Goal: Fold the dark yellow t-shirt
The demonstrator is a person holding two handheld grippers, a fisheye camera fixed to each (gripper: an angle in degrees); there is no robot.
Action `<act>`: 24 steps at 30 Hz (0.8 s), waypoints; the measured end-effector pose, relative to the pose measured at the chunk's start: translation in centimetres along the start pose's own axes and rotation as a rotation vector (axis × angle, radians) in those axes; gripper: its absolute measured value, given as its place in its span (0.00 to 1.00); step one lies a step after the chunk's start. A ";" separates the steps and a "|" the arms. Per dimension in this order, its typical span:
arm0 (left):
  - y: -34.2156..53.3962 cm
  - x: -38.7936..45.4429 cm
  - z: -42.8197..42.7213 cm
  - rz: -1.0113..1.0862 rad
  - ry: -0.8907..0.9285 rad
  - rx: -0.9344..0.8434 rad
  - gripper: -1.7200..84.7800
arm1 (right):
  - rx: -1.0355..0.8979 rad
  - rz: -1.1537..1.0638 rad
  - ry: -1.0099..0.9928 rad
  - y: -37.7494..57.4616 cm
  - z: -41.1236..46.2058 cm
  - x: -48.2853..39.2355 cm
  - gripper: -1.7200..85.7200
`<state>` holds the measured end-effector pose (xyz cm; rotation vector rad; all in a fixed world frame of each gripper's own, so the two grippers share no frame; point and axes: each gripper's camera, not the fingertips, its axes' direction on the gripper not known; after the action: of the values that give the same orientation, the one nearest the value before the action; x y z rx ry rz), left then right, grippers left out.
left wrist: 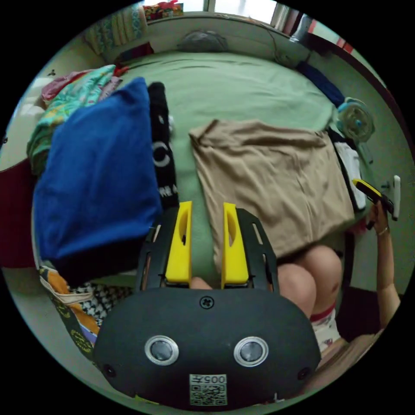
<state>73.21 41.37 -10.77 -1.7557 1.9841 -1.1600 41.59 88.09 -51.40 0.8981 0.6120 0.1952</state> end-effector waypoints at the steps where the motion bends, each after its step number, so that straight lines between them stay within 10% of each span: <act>1: 0.6 0.0 1.3 0.008 0.028 -0.024 0.15 | -0.024 -0.016 -0.005 1.2 0.7 0.2 0.12; 24: -2.6 -4.2 8.8 -0.080 0.057 0.002 0.05 | -0.025 0.004 0.021 1.9 6.6 0.5 0.00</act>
<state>81.83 41.86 -15.98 -1.8363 1.9598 -1.2495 45.97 85.01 -47.08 0.8740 0.6257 0.2157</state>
